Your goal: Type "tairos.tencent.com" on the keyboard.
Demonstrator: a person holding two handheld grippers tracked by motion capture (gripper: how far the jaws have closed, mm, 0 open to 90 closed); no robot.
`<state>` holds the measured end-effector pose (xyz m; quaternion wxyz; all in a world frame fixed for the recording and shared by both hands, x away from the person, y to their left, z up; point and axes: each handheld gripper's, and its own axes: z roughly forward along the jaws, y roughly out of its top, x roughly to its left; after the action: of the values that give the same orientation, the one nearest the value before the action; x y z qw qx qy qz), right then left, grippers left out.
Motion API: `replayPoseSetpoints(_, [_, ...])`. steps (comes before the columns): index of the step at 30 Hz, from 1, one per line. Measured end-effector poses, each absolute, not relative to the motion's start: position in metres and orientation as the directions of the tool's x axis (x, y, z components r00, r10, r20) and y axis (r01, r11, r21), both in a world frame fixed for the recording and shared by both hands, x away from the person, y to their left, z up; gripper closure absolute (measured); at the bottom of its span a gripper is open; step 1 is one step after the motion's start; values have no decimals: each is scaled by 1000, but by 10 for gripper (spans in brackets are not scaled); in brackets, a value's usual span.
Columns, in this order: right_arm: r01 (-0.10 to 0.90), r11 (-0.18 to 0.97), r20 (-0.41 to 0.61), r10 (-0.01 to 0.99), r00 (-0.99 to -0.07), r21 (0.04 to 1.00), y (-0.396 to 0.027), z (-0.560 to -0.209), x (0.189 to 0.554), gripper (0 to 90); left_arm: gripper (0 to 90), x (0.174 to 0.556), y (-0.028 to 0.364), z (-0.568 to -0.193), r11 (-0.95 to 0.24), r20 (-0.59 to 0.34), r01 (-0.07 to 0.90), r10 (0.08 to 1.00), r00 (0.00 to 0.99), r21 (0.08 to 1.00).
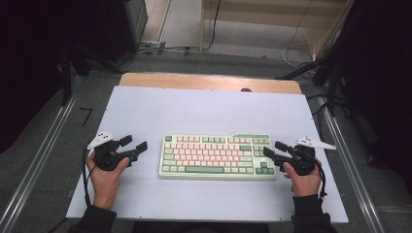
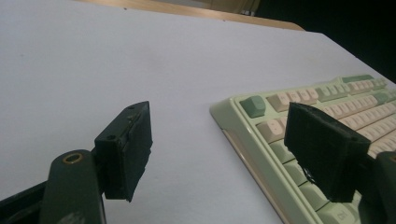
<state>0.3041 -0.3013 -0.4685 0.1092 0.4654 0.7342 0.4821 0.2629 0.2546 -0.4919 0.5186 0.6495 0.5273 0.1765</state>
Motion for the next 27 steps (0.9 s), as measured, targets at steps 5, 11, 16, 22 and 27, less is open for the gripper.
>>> replayPoseSetpoints(5, [584, 73, 291, 813, -504, 808, -319, -470, 304, 313, 247, 264, 265, -493, 107, -312, 504, 887, 341, 857])
replayPoseSetpoints(11, [591, 49, 276, 851, -446, 805, -341, -474, 305, 312, 247, 265, 273, -496, 128, -312, 511, 904, 293, 850])
replayPoseSetpoints(16, [605, 25, 261, 887, -381, 796, -358, -478, 306, 312, 230, 266, 276, -496, 141, -308, 510, 915, 260, 848])
replayPoseSetpoints(22, [611, 30, 195, 934, -298, 791, -368, -482, 307, 312, 226, 269, 282, -499, 152, -307, 524, 925, 223, 838])
replayPoseSetpoints(27, [615, 5, 216, 934, -284, 788, -371, -483, 308, 312, 225, 271, 281, -501, 155, -310, 536, 927, 211, 830])
